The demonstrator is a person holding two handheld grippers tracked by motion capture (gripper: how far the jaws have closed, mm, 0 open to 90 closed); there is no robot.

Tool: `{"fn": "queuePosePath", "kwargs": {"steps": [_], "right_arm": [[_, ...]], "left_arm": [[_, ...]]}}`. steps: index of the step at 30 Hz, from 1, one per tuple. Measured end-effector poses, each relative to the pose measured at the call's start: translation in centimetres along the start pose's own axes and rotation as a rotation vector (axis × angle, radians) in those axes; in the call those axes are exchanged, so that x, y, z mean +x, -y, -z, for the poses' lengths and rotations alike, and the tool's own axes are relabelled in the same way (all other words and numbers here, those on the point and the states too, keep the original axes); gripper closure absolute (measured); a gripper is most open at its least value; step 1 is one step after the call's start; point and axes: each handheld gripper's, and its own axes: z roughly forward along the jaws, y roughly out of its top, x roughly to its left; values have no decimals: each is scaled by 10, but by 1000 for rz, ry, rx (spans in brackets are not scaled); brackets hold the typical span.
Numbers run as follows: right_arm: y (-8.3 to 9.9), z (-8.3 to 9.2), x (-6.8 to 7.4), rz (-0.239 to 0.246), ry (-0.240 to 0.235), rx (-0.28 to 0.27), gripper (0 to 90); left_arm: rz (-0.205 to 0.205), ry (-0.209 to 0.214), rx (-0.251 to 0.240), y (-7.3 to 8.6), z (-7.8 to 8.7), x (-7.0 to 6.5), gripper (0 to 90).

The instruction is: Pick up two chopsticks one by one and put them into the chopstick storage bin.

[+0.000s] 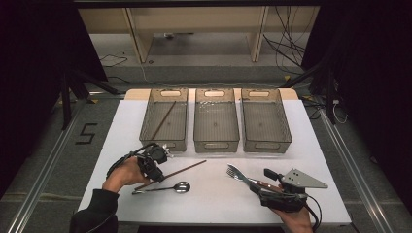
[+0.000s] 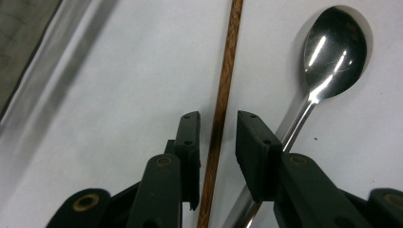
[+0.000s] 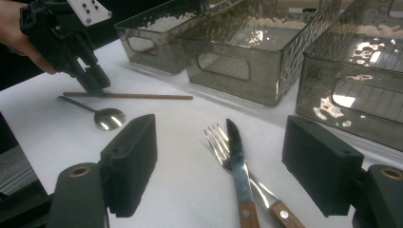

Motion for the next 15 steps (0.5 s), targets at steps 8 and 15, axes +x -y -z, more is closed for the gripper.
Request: {"fn": "queuePosePath", "kwargs": {"steps": [8, 15], "right_arm": [[0, 0, 0, -1, 0, 0, 281], [0, 0, 0, -1, 1, 0, 281]], "left_arm": [[-41, -16, 35, -5, -9, -2, 738], [-62, -18, 40, -7, -9, -3, 782]]}}
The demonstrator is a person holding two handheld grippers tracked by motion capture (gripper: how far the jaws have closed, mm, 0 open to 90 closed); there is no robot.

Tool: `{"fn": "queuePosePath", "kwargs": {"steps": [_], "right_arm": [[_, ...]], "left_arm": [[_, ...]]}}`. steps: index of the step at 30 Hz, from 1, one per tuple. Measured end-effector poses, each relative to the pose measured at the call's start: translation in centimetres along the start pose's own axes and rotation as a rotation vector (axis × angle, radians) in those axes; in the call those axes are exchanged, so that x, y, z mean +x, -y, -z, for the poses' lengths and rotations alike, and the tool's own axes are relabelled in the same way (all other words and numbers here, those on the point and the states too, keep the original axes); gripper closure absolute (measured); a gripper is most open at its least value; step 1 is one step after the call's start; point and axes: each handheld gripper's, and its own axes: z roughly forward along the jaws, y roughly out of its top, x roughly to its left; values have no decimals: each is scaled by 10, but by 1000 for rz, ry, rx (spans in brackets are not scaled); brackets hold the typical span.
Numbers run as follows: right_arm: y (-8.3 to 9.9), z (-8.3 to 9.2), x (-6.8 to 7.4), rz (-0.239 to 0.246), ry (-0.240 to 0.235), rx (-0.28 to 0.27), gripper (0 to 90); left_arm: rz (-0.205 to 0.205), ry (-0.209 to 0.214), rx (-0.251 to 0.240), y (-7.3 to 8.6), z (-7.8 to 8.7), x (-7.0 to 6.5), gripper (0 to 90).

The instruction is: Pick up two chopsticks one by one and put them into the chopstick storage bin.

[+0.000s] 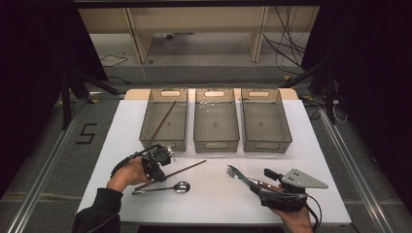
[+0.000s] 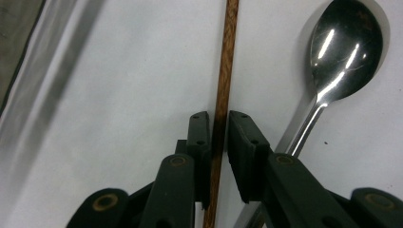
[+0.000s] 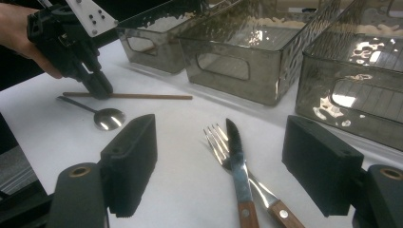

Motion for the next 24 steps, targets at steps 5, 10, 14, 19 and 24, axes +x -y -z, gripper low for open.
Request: {"fn": "queuePosePath", "kwargs": {"steps": [5, 10, 14, 19, 24], "right_arm": [[0, 0, 0, 0, -1, 1, 281], [0, 0, 0, 0, -2, 1, 281], [0, 0, 0, 0, -2, 2, 281], [0, 0, 0, 0, -2, 3, 281], [0, 0, 0, -1, -3, 2, 281]], "left_arm": [[-38, 5, 3, 0, 0, 0, 835], [-56, -3, -6, 1, 1, -1, 841], [-71, -17, -20, 2, 6, -2, 843], [-93, -37, -47, 2, 19, -6, 843], [-93, -45, -116, 4, 38, -8, 843]]}}
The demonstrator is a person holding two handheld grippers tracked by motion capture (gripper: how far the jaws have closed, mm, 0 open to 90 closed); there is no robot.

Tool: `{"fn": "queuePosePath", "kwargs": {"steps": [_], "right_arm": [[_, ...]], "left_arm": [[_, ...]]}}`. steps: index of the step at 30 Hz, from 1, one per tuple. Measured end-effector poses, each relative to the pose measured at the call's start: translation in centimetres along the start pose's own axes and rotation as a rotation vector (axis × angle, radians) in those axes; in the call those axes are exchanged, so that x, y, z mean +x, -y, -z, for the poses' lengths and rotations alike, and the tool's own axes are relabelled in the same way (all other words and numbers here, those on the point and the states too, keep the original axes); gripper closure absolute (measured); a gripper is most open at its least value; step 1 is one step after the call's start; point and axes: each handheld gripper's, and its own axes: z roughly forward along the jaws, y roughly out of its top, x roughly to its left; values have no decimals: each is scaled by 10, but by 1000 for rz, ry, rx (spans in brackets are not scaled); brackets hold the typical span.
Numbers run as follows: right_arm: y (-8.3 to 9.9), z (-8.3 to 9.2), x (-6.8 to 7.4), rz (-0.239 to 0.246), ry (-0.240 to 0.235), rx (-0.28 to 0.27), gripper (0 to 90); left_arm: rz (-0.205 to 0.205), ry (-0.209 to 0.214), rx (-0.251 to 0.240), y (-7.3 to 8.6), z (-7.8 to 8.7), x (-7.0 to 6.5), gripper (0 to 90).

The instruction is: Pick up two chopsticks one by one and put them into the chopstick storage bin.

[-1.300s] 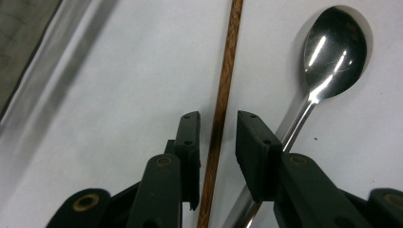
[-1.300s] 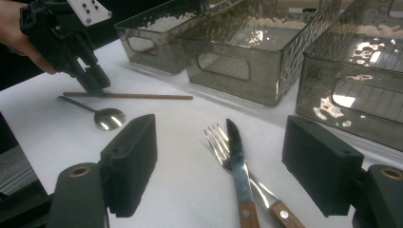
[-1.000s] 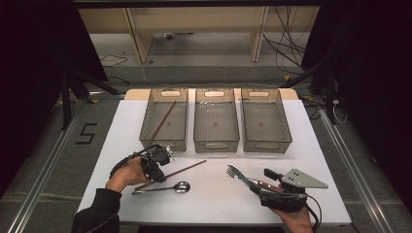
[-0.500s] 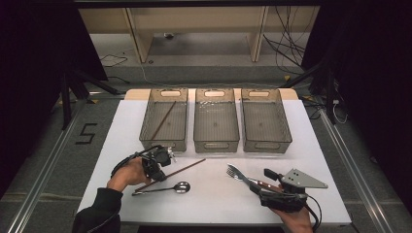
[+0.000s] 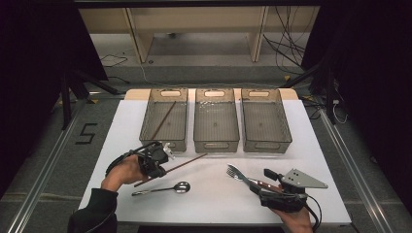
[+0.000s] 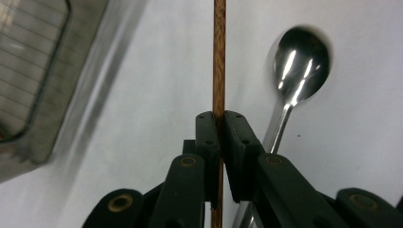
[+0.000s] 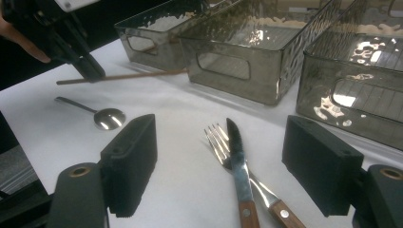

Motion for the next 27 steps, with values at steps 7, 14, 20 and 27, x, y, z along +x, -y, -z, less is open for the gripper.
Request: {"fn": "queuePosePath", "kwargs": {"steps": [7, 14, 20, 27], "right_arm": [[0, 0, 0, 0, 2, 1, 281], [0, 0, 0, -1, 4, -1, 281], [0, -1, 0, -1, 4, 0, 281], [1, 0, -1, -4, 4, -1, 281]], "left_arm": [[42, -20, -103, -1, 20, 3, 843], [137, -48, -191, -2, 31, 11, 844], [236, -80, -265, -6, 43, 28, 843], [311, -106, -314, -13, 49, 48, 843]]}}
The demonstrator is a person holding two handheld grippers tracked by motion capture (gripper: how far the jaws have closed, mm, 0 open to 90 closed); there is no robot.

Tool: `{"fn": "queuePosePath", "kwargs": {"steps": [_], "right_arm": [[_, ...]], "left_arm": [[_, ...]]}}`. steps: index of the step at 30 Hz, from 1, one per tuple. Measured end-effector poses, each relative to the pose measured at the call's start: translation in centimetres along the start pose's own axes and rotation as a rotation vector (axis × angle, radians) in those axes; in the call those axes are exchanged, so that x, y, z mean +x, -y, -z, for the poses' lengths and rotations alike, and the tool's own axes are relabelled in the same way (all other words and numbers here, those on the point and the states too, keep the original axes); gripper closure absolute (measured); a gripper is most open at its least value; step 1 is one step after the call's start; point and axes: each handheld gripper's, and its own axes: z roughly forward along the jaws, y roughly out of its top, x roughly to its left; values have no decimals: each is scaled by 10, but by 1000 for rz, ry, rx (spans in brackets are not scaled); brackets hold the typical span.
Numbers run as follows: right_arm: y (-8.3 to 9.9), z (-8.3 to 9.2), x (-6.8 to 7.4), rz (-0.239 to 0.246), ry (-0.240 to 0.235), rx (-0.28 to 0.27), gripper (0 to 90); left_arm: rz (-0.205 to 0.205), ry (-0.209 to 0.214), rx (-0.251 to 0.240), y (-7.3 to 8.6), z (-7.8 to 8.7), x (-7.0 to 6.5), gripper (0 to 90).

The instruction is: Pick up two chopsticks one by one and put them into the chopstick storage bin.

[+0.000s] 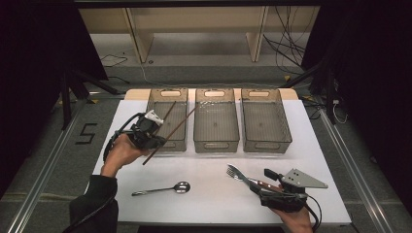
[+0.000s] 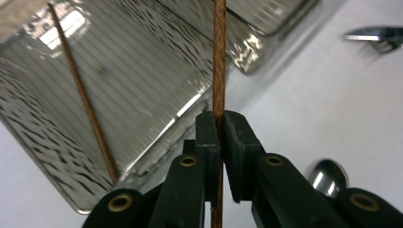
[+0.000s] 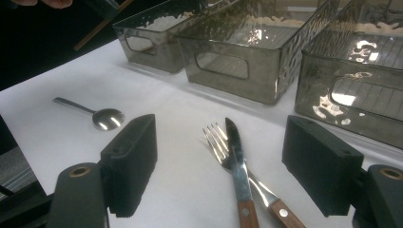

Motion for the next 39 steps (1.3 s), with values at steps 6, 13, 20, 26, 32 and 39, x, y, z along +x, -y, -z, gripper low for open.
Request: {"fn": "queuePosePath", "kwargs": {"steps": [6, 13, 20, 26, 32, 39], "right_arm": [[0, 0, 0, 1, -1, -1, 281], [0, 0, 0, 0, -1, 1, 281], [0, 0, 0, -2, -1, -2, 281], [0, 0, 0, 0, -2, -3, 281], [0, 1, -1, -3, -3, -3, 281], [0, 1, 0, -1, -4, -4, 281]], "left_arm": [[33, -32, -20, -8, -1, 12, 843], [73, -60, -20, -19, -3, 29, 844], [106, -69, -38, -29, -5, 42, 844], [126, -90, -39, -36, -11, 52, 844], [131, -97, -45, -41, -13, 55, 843], [133, -124, -53, -45, -18, 63, 843]]}}
